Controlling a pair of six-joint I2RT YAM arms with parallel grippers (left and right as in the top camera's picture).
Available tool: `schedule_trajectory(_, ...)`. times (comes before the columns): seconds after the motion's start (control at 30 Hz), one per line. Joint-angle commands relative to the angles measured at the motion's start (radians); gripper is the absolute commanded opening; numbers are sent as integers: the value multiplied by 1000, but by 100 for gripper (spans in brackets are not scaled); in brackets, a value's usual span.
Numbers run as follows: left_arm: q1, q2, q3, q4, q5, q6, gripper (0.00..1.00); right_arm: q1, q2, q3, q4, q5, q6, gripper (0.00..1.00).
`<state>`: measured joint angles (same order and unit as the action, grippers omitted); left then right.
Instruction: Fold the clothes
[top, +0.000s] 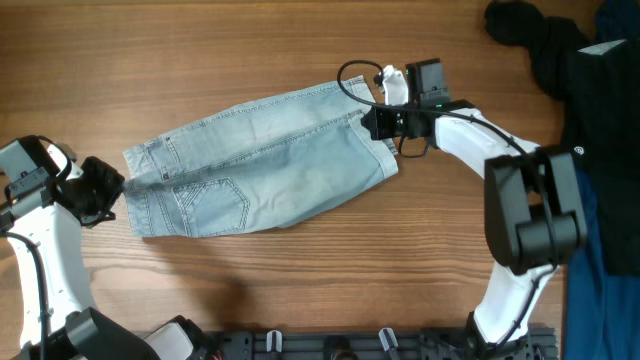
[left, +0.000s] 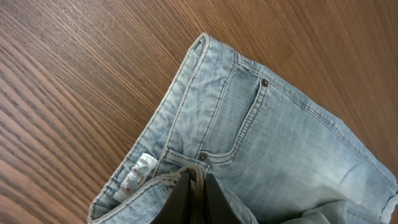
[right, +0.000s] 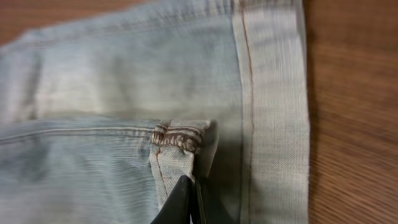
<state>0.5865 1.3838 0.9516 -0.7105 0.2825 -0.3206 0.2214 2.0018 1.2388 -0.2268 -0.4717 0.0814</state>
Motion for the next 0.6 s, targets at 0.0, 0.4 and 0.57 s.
schedule_trajectory(0.0, 5, 4, 13, -4, 16, -2, 4, -2, -150, 11, -23, -34, 1, 4)
schedule_trajectory(0.4, 9, -27, 13, -3, 24, -2, 4, 5, -69, 11, -5, 68, 7, 45)
schedule_trajectory(0.57, 9, -27, 13, -4, 24, -2, 4, 6, 69, 11, 65, -114, -29, 55)
